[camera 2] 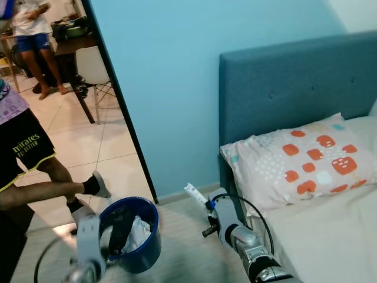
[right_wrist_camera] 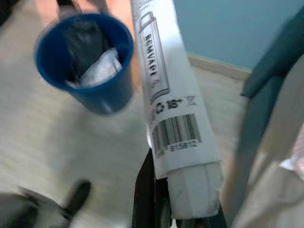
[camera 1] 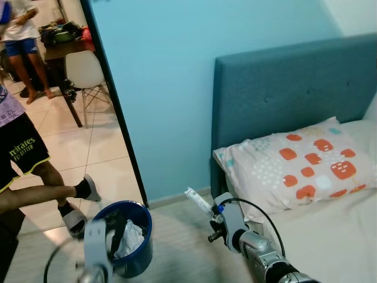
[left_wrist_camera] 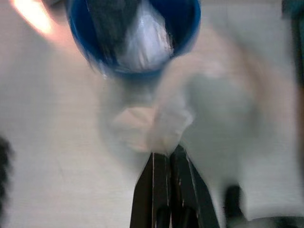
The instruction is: Clean up the room
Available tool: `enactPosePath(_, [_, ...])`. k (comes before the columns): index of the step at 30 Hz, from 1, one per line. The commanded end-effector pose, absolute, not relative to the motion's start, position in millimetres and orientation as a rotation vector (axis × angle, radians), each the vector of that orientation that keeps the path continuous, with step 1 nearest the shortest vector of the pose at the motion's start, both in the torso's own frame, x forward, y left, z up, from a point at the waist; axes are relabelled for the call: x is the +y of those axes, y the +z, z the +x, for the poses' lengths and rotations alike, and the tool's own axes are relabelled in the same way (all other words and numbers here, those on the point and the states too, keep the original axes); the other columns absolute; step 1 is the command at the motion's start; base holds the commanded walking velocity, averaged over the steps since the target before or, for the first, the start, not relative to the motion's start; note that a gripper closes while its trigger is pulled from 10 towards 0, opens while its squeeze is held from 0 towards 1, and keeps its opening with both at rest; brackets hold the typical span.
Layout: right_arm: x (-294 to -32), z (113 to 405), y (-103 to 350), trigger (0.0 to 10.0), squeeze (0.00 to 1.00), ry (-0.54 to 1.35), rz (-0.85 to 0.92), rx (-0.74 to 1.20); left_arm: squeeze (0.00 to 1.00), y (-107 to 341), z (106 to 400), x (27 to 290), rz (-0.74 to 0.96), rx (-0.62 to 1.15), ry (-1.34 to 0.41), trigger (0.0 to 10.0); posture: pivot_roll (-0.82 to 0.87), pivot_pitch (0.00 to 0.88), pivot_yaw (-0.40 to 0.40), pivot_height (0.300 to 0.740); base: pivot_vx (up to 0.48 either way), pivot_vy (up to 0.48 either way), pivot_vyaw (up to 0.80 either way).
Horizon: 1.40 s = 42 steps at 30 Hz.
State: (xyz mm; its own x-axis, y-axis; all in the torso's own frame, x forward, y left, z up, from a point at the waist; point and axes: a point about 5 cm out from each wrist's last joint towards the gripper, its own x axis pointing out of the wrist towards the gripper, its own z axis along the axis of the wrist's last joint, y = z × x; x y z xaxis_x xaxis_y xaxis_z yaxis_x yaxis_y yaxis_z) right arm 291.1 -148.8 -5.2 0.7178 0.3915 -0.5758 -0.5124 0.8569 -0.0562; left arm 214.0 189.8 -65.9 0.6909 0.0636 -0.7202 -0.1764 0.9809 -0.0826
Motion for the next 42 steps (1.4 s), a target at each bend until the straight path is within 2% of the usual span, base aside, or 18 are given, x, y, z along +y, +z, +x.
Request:
enactPosePath(1, [-136,289,-8,10.0,0.00,0.551,-0.235,0.601,0.00,-65,213,196,-0.131,0.791,0.141,10.0,-0.08,0.043,0.001,0.740,0.000,0.000,0.68])
enactPosePath(13, [-138,290,-7,10.0,0.00,0.588,-0.308,0.610,0.00,-58,227,185,-0.133,0.752,0.059,10.0,-0.08,0.043,0.008,0.740,0.000,0.000,0.68])
enactPosePath(17, [-139,292,-6,10.0,0.00,0.586,-0.405,0.612,0.00,-55,232,182,-0.100,0.748,0.024,10.0,-0.08,0.045,0.011,0.740,0.287,0.000,0.10])
enactPosePath(21, [-139,295,-3,10.0,0.00,0.587,-0.398,0.590,0.00,-52,238,177,-0.111,0.738,-0.001,10.0,-0.08,0.048,0.012,0.740,0.480,0.000,0.00])
enactPosePath(27, [-137,294,-3,10.0,0.00,0.602,-0.412,0.578,0.00,-50,242,173,-0.118,0.727,-0.026,10.0,-0.09,0.058,0.013,0.740,0.480,0.000,0.69])
enactPosePath(42, [-138,297,-1,10.0,0.00,0.568,-0.415,0.573,0.00,-46,247,160,-0.099,0.720,-0.155,10.0,-0.10,0.062,0.018,0.740,0.480,0.000,0.00])
